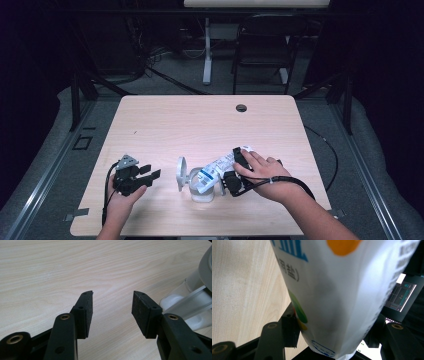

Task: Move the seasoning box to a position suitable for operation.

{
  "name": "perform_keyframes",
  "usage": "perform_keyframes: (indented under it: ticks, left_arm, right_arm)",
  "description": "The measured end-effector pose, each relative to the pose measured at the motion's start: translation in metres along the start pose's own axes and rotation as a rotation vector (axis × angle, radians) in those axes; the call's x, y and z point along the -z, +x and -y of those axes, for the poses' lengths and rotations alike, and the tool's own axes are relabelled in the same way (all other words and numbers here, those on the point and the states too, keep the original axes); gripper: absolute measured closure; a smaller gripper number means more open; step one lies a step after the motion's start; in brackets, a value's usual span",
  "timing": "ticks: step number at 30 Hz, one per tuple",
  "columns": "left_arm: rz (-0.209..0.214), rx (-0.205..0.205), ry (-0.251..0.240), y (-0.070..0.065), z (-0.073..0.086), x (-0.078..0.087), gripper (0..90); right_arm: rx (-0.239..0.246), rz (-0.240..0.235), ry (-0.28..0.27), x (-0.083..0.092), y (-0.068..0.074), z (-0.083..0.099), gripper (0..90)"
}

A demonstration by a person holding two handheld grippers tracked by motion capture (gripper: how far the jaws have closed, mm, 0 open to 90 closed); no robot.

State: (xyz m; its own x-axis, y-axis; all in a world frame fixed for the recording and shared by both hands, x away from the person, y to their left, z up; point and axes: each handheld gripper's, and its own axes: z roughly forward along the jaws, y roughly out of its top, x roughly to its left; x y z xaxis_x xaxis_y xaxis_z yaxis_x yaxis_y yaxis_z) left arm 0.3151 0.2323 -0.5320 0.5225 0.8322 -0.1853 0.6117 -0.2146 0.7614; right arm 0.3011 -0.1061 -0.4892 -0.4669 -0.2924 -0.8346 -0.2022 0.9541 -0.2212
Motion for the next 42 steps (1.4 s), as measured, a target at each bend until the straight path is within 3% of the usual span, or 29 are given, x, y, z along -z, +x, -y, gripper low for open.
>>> perform_keyframes:
  ticks: [42]
  left_arm:
    - [-0.005,0.007,-0.017,0.0006,0.0002,-0.0001,52.0]
  right_arm:
    - [0.025,0.006,-0.002,0.0002,-0.0016,-0.0008,42.9]
